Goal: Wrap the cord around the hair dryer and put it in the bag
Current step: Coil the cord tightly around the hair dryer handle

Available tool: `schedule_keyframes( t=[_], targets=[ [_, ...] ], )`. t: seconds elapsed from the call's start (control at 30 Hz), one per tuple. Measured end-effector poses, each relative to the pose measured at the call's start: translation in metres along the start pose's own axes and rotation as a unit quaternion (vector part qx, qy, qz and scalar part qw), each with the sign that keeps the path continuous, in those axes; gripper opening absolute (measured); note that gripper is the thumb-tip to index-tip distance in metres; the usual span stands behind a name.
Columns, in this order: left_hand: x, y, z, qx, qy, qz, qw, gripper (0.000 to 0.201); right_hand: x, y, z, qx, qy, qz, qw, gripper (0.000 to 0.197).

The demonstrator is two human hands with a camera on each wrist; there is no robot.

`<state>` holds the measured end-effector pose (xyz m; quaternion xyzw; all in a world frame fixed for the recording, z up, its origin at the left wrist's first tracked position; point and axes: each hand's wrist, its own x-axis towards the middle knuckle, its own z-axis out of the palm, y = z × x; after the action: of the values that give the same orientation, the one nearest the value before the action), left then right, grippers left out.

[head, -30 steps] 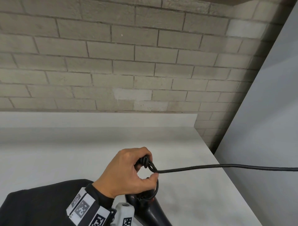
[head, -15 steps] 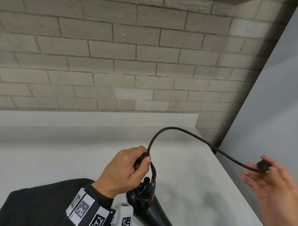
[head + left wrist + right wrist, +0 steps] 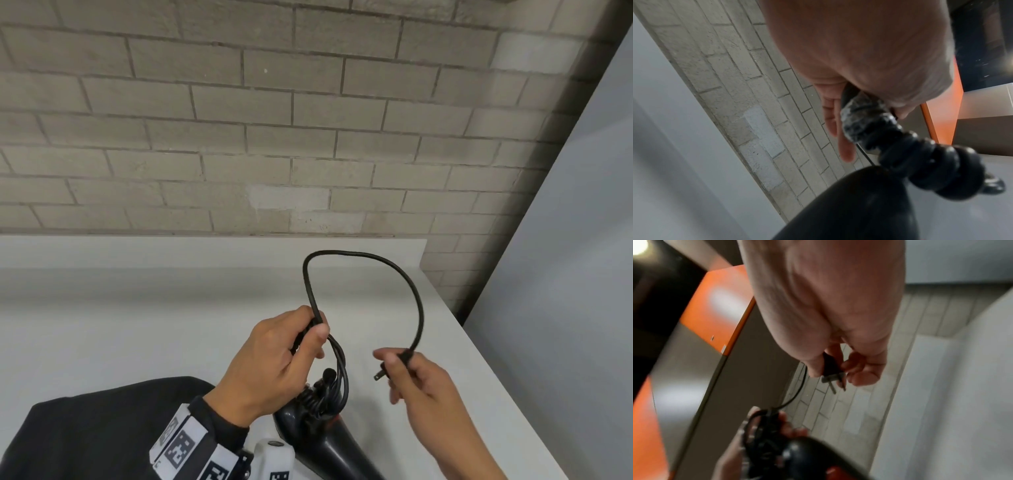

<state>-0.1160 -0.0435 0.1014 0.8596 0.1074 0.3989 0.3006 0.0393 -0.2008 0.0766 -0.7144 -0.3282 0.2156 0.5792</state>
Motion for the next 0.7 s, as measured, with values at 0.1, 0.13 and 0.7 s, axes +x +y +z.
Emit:
schedule_keyframes(
  t=[0.1, 0.13, 0.7],
  targets=[
    [0.000, 0.001, 0.001, 0.006, 0.026, 0.006, 1.000, 0.045, 0.001, -0.014, 0.014, 0.110, -0.004, 0.021, 0.994, 0.014],
    [0.000, 0.002, 0.002, 0.008, 0.033, 0.008, 0.999, 0.046, 0.001, -0.018, 0.018, 0.142, 0.002, 0.018, 0.990, 0.017],
    [-0.001, 0.004, 0.012, -0.028, 0.072, -0.006, 0.997, 0.048, -0.006, -0.048, 0.043, 0.313, -0.136, 0.096, 0.935, 0.027]
  ],
)
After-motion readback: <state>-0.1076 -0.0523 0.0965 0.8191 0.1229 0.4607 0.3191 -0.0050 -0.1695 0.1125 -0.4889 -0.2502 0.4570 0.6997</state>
